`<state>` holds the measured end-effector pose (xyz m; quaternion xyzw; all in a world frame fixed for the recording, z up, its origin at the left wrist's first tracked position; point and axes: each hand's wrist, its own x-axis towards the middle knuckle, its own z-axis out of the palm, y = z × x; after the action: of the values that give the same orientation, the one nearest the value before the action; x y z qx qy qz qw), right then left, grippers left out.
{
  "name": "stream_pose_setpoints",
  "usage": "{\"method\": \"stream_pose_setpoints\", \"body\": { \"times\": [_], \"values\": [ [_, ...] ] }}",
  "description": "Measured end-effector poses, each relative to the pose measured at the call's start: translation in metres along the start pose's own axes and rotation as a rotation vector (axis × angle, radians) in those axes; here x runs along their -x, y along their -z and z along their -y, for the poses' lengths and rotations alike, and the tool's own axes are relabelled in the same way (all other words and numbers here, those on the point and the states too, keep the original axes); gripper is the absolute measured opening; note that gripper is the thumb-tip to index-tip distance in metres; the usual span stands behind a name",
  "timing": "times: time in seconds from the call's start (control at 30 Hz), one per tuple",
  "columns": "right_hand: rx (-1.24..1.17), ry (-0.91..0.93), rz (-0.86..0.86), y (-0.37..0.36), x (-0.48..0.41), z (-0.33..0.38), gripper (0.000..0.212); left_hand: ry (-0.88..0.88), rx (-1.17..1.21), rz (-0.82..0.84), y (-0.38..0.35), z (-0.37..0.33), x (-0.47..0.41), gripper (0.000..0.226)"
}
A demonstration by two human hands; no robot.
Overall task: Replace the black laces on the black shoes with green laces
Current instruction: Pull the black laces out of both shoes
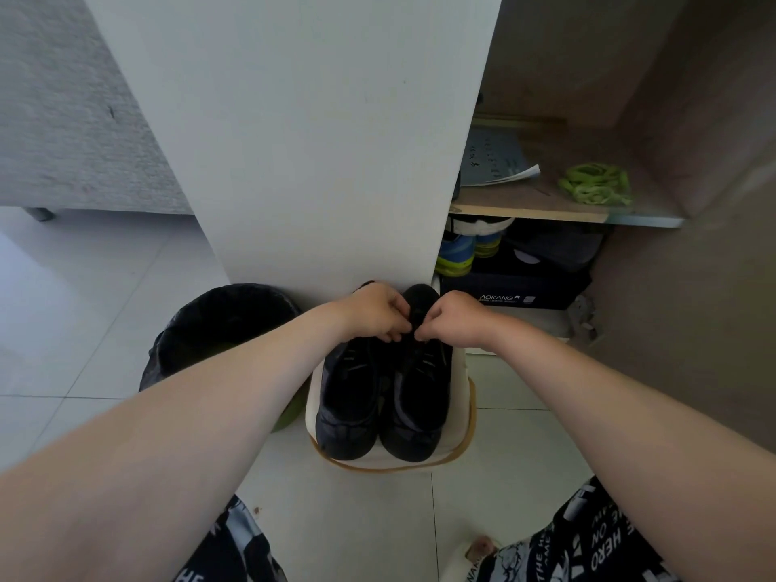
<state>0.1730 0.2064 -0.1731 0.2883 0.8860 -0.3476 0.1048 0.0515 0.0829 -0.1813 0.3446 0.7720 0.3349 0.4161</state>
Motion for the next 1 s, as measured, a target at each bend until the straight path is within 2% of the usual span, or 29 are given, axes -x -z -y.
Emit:
{"method": "stream_pose_setpoints", "body": {
  "times": [0.1, 0.23, 0.33, 0.4, 0.53, 0.6, 0.67, 0.77, 0.9, 1.0],
  "values": [
    [-0.011, 0.004, -0.011, -0.002, -0.001, 0.002, 0.016, -0.029, -0.105, -0.024, -0.001, 0.002, 0.002, 0.005],
    [-0.023, 0.046, -0.021, 0.002, -0.002, -0.003, 0.008, -0.050, -0.140, -0.066, -0.004, 0.002, 0.000, 0.006],
    [0.087, 0.080, -0.022, 0.001, -0.001, -0.008, 0.029, -0.020, -0.099, -0.060, -0.005, -0.003, 0.000, 0.015],
    [0.141, 0.100, -0.028, 0.000, -0.002, -0.008, 0.035, -0.014, -0.039, -0.080, -0.003, -0.009, 0.001, 0.015],
    [0.179, 0.121, -0.027, -0.001, -0.003, -0.006, 0.035, -0.037, -0.040, -0.172, -0.001, -0.011, 0.001, 0.011],
    [0.204, 0.142, -0.084, -0.001, -0.003, -0.006, 0.029, -0.026, -0.025, -0.175, -0.003, -0.011, 0.000, 0.011],
    [0.140, 0.169, -0.129, -0.001, -0.003, -0.006, 0.020, -0.012, 0.028, -0.180, -0.005, -0.012, -0.001, 0.011],
    [-0.056, 0.168, -0.081, 0.000, -0.001, -0.002, 0.012, -0.004, 0.191, -0.238, -0.005, -0.019, -0.004, 0.007],
    [-0.019, 0.179, -0.073, -0.007, 0.002, 0.003, 0.025, -0.056, 0.180, -0.256, -0.005, -0.025, -0.005, 0.005],
    [0.026, 0.166, -0.093, -0.004, 0.001, 0.005, 0.027, -0.061, 0.154, -0.268, 0.000, -0.024, -0.002, 0.008]
  ]
}}
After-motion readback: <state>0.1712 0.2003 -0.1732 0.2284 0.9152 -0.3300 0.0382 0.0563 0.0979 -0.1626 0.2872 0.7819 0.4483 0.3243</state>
